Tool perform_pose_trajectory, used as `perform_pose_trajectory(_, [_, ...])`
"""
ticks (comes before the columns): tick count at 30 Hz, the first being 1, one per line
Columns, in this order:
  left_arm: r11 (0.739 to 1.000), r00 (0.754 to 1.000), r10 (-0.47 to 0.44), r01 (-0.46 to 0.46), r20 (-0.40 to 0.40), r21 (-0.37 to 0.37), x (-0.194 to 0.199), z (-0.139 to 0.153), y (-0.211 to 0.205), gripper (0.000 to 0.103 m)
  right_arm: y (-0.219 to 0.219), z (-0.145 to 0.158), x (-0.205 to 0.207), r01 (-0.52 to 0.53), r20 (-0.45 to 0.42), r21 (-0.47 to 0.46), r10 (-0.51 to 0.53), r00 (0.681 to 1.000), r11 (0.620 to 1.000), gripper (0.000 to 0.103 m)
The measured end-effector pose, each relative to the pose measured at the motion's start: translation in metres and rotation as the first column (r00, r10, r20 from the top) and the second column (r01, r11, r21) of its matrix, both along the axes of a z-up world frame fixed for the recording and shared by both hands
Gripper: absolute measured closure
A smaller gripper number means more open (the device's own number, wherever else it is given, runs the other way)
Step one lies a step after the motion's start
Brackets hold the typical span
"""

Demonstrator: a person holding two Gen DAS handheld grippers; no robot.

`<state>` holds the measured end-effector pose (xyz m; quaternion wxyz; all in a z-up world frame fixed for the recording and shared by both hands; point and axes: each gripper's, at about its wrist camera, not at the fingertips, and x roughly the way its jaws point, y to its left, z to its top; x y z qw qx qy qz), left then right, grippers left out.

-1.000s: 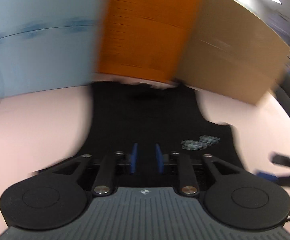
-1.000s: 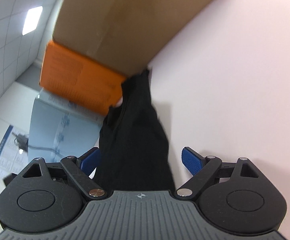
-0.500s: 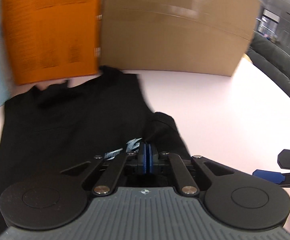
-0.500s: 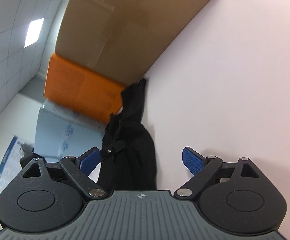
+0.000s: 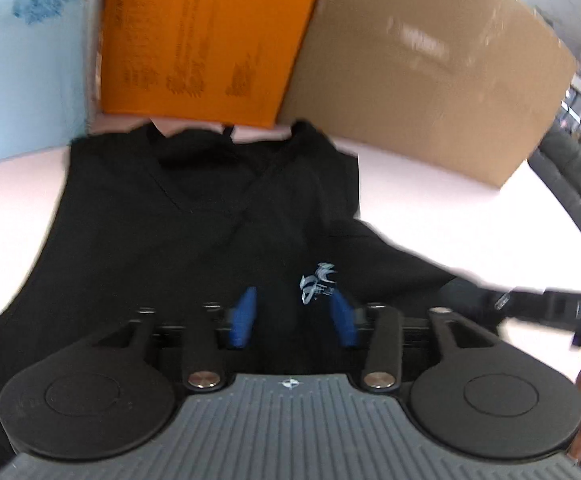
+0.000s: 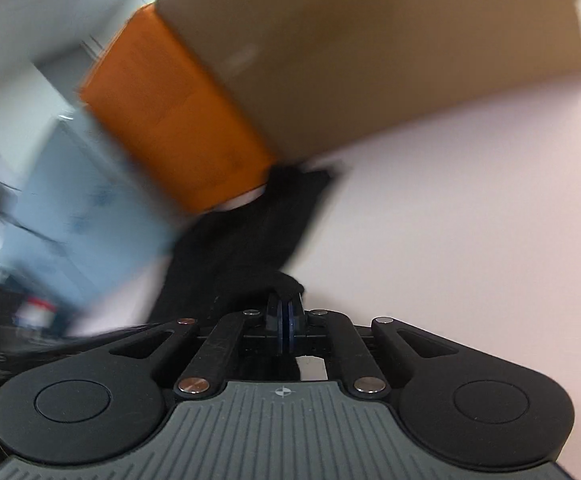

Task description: Fold clothes

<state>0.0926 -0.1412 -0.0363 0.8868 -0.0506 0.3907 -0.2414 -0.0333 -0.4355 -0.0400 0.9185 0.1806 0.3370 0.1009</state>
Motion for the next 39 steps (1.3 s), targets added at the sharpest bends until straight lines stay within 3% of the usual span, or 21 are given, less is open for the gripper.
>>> perform_pose_trajectory(1, [1.0, 1.0, 0.003, -0.003, 0.006, 0.0, -0.001, 0.001, 0.002, 0.046, -0.008, 0.002, -0.002, 0.039, 0.012, -0.107, -0.038, 0.999, 0.994, 0.099])
perform_pose_trajectory(3, [1.0, 1.0, 0.01, -0.01, 0.007, 0.016, -0.004, 0.003, 0.003, 0.042, -0.031, -0.005, -0.001, 0.074, -0.035, -0.157, -0.08, 0.996, 0.985, 0.097])
perform_pose_trajectory(5, [1.0, 1.0, 0.006, -0.006, 0.0, 0.029, -0.006, 0.005, 0.006, 0.042, -0.057, -0.018, 0.0, 0.083, -0.102, -0.045, -0.087, 0.991, 0.995, 0.086])
perform_pose_trajectory(7, [0.998, 1.0, 0.017, -0.018, 0.02, 0.052, -0.011, 0.009, 0.015, 0.042, -0.075, -0.029, 0.0, 0.076, -0.13, 0.088, -0.064, 0.989, 0.993, 0.047])
perform_pose_trajectory(10, [0.989, 0.989, 0.114, -0.122, 0.095, 0.082, -0.025, 0.019, 0.048, 0.041, -0.088, -0.039, 0.005, 0.049, -0.122, 0.223, -0.022, 0.992, 0.974, 0.046])
perform_pose_trajectory(13, [0.958, 0.954, 0.258, -0.273, 0.153, 0.087, -0.039, 0.026, 0.092, 0.041, -0.094, -0.052, 0.023, 0.027, -0.124, 0.347, 0.017, 0.992, 0.937, 0.046])
perform_pose_trajectory(16, [0.904, 0.905, 0.405, -0.418, 0.128, 0.092, -0.046, 0.025, 0.139, 0.04, -0.092, -0.065, 0.051, -0.002, -0.147, 0.48, 0.083, 0.986, 0.877, 0.046])
perform_pose_trajectory(18, [0.896, 0.898, 0.427, -0.436, 0.107, 0.087, -0.045, 0.021, 0.144, 0.038, -0.089, -0.068, 0.065, -0.016, -0.152, 0.51, 0.108, 0.982, 0.86, 0.051])
perform_pose_trajectory(19, [0.893, 0.896, 0.434, -0.442, 0.097, 0.085, -0.044, 0.019, 0.145, 0.037, -0.087, -0.068, 0.07, -0.024, -0.152, 0.502, 0.115, 0.982, 0.865, 0.07])
perform_pose_trajectory(21, [0.888, 0.891, 0.447, -0.452, 0.077, 0.08, -0.042, 0.015, 0.148, 0.037, -0.079, -0.058, 0.074, -0.042, -0.142, 0.385, 0.104, 0.984, 0.922, 0.098])
perform_pose_trajectory(24, [0.88, 0.883, 0.466, -0.469, 0.046, 0.072, -0.04, 0.008, 0.152, 0.037, -0.067, -0.029, 0.067, -0.058, -0.042, 0.132, 0.064, 0.997, 0.99, 0.098])
perform_pose_trajectory(26, [0.875, 0.877, 0.479, -0.479, 0.025, 0.068, -0.038, 0.004, 0.155, 0.037, -0.059, -0.025, 0.066, -0.046, -0.057, -0.068, 0.042, 0.998, 0.997, 0.098])
perform_pose_trajectory(27, [0.872, 0.874, 0.485, -0.485, 0.015, 0.066, -0.038, 0.002, 0.157, 0.037, -0.059, -0.03, 0.065, -0.056, -0.087, -0.101, 0.047, 0.995, 0.993, 0.098])
perform_pose_trajectory(30, [0.863, 0.864, 0.503, -0.501, -0.017, 0.059, -0.035, -0.005, 0.161, 0.037, -0.071, -0.036, 0.062, -0.049, -0.105, -0.05, 0.043, 0.994, 0.998, 0.096])
perform_pose_trajectory(32, [0.863, 0.863, 0.504, -0.502, -0.027, 0.059, -0.034, -0.007, 0.16, 0.037, -0.082, -0.039, 0.061, -0.042, -0.108, 0.055, 0.048, 0.993, 0.998, 0.079])
perform_pose_trajectory(33, [0.867, 0.867, 0.497, -0.495, -0.03, 0.049, -0.034, -0.007, 0.158, 0.039, -0.086, -0.041, 0.061, -0.039, -0.105, 0.105, 0.051, 0.993, 0.994, 0.068])
perform_pose_trajectory(34, [0.874, 0.873, 0.487, -0.486, -0.037, 0.033, -0.034, -0.007, 0.158, 0.042, -0.088, -0.041, 0.059, -0.037, -0.103, 0.128, 0.05, 0.993, 0.991, 0.066])
perform_pose_trajectory(36, [0.898, 0.896, 0.438, -0.439, -0.067, -0.005, -0.032, -0.009, 0.155, 0.092, -0.091, -0.041, 0.057, -0.035, -0.103, 0.155, 0.052, 0.993, 0.987, 0.066])
perform_pose_trajectory(37, [0.904, 0.902, 0.424, -0.427, -0.08, -0.025, -0.032, -0.009, 0.154, 0.1, -0.091, -0.041, 0.057, -0.036, -0.104, 0.165, 0.053, 0.993, 0.986, 0.066])
perform_pose_trajectory(38, [0.907, 0.906, 0.413, -0.419, -0.093, -0.045, -0.032, -0.01, 0.153, 0.101, -0.091, -0.04, 0.056, -0.036, -0.106, 0.182, 0.056, 0.993, 0.983, 0.066])
perform_pose_trajectory(39, [0.907, 0.908, 0.408, -0.415, -0.096, -0.066, -0.035, -0.008, 0.153, 0.101, -0.088, -0.04, 0.056, -0.039, -0.116, 0.208, 0.064, 0.991, 0.977, 0.073])
